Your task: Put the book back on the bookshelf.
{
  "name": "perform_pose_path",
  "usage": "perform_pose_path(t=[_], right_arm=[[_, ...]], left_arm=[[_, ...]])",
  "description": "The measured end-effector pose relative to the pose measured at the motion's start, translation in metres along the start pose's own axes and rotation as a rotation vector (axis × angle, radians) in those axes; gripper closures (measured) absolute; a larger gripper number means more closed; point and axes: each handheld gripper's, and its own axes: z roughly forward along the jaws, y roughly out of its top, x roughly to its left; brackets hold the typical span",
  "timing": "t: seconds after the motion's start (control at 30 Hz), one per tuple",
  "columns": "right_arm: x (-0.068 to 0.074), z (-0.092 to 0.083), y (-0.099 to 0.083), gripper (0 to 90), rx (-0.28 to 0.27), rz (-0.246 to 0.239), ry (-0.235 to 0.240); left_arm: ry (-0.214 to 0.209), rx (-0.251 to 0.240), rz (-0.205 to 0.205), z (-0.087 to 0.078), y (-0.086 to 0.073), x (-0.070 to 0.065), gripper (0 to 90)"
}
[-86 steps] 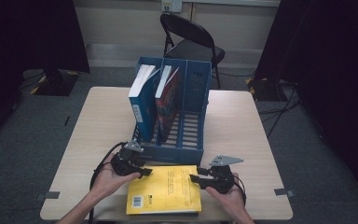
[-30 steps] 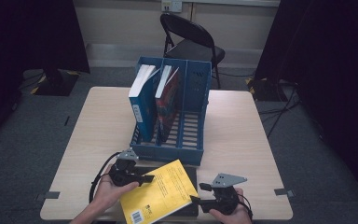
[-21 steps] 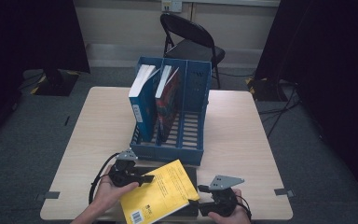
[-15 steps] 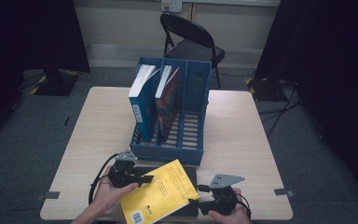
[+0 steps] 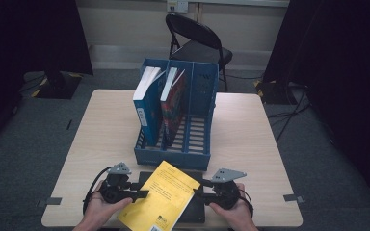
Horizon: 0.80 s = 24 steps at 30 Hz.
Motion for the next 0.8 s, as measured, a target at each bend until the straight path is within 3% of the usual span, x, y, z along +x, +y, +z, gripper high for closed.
perform_pose_path(t=[0.2, 0.33, 0.4, 0.47, 0.53, 0.63, 0.8], right_arm=[[-0.003, 0.014, 0.013, 61.9, 0.003, -0.001, -0.021], [-0.003, 0.020, 0.017, 62.2, -0.006, 0.008, -0.036], [-0.002, 0.019, 0.016, 59.7, -0.004, 0.013, -0.027], [0.001, 0.017, 0.013, 60.3, 0.003, 0.018, 0.002], [0.006, 0.015, 0.010, 62.4, 0.006, 0.022, 0.020], [0.013, 0.014, 0.008, 66.1, 0.001, -0.002, 0.008], [0.009, 0.021, 0.013, 67.3, -0.002, 0.004, 0.019]], left_arm=[[-0.018, 0.024, -0.012, -0.010, -0.008, -0.001, 60.4], [-0.027, 0.003, -0.024, -0.010, -0.008, 0.004, 62.5], [-0.030, -0.006, -0.048, -0.007, -0.007, 0.008, 58.9], [-0.014, -0.027, -0.040, -0.006, -0.005, 0.012, 57.6], [-0.009, -0.040, -0.070, -0.004, -0.002, 0.016, 56.7], [-0.016, -0.055, -0.064, 0.000, -0.001, 0.016, 59.2], [-0.006, -0.069, -0.061, -0.001, -0.001, 0.018, 59.6]])
